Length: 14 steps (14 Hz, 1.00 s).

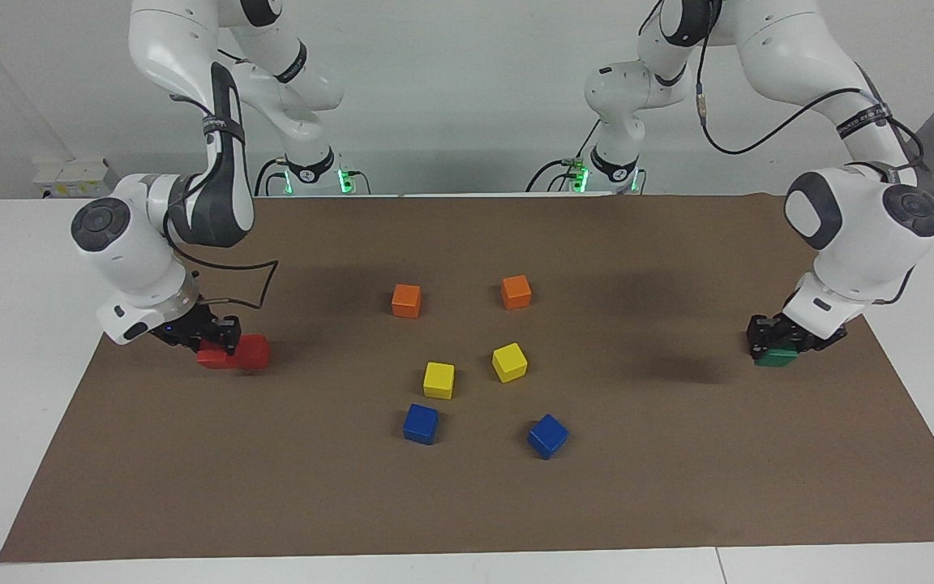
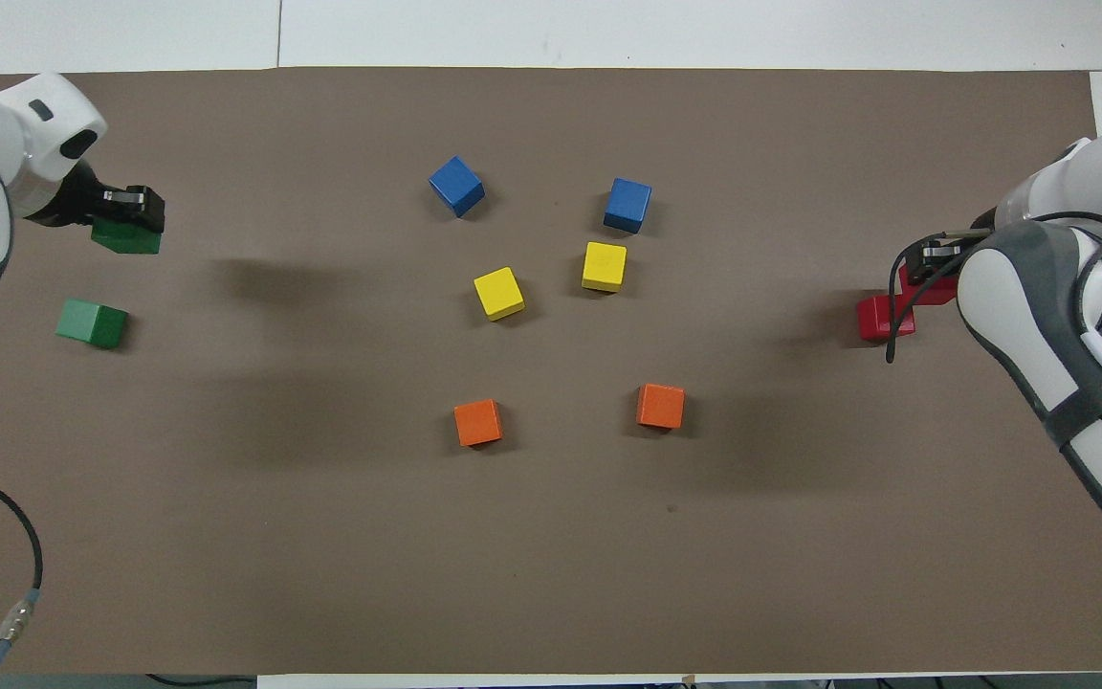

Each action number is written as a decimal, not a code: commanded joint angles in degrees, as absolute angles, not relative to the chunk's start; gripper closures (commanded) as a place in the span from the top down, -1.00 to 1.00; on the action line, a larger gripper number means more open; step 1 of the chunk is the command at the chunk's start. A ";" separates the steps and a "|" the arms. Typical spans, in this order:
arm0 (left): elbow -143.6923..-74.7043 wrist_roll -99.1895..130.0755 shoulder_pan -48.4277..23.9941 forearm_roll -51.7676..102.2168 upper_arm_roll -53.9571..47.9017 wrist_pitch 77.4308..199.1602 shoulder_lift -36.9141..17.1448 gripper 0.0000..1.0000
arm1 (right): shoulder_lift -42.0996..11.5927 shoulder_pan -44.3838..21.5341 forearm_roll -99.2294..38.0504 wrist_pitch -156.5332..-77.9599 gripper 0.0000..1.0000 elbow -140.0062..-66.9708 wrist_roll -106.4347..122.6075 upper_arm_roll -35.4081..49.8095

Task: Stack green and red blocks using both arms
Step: 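Lower the green cube onto the placed green while the right gripper stacks red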

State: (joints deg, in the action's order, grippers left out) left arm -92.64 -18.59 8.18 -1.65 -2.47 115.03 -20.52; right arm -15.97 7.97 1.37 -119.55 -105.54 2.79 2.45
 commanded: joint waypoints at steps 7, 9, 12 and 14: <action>-106.43 -30.59 15.02 1.57 -3.16 126.02 -15.21 -1.00 | -12.57 6.24 1.49 -121.99 -1.00 -111.00 3.25 3.34; -106.70 -30.50 15.38 2.63 -3.08 126.12 -15.21 -1.00 | -11.87 5.72 1.49 -121.99 -1.00 -111.79 2.99 3.34; -110.29 -29.36 16.79 4.91 -3.08 129.53 -14.15 -1.00 | -11.25 5.36 1.49 -121.90 -1.00 -112.41 2.99 3.34; -111.36 -29.27 16.70 4.92 -3.08 130.52 -13.89 -1.00 | -11.16 5.36 1.49 -121.90 -1.00 -112.76 2.99 3.34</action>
State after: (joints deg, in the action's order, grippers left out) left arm -107.42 -29.26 16.24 3.67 -2.61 128.18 -16.63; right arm -13.06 5.10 1.37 -120.53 -110.26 2.79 3.22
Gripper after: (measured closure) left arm 0.454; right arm 0.449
